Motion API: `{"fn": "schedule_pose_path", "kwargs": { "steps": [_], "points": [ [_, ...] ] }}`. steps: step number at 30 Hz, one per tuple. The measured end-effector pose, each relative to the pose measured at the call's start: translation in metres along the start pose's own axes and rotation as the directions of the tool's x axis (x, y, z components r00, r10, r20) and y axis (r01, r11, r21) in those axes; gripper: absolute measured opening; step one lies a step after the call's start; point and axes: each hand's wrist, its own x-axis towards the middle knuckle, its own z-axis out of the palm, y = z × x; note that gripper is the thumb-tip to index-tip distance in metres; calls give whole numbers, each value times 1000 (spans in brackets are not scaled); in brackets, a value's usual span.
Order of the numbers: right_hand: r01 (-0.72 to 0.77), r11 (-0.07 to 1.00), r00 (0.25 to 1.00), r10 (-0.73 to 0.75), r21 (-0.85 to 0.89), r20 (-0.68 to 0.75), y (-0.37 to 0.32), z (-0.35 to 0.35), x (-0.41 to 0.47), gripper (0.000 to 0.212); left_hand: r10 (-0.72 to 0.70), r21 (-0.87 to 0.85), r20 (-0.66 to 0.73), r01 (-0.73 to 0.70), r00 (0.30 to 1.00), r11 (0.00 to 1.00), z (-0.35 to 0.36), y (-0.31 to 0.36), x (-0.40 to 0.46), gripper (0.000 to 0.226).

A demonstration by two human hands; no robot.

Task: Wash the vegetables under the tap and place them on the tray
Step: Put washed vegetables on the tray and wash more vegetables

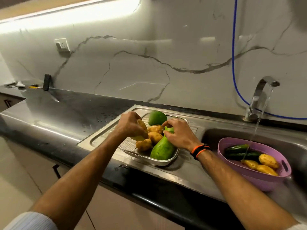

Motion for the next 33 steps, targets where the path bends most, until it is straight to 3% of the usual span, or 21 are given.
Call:
{"fn": "schedule_pose_path", "kwargs": {
  "steps": [7, 13, 19, 28, 33],
  "points": [
    [-9, 1000, 999, 8, 24, 35, -20, 11, -13, 28, 11, 8, 36, -11, 999, 1000, 2, -8, -21, 76],
    [-29, 1000, 999, 29, -6, 15, -29, 19, -27, 24, -23, 3, 118, 22, 993, 1000, 6, -19, -37, 97],
    [-34, 999, 999, 34, -2, -32, -29, 20, -37, 25, 21, 27, 130, -25, 991, 999, 5, -26, -50, 81],
    [-29, 1000, 999, 29, 0, -21, -26, 10, -39, 28, 21, 24, 167, -26, 986, 999, 3, -18, -48, 83],
    [-74, 997, 994, 74, -9, -75, -10, -22, -41, 26, 101, -5, 53, -101, 993, 995, 4, 14, -36, 71]
  ]
}}
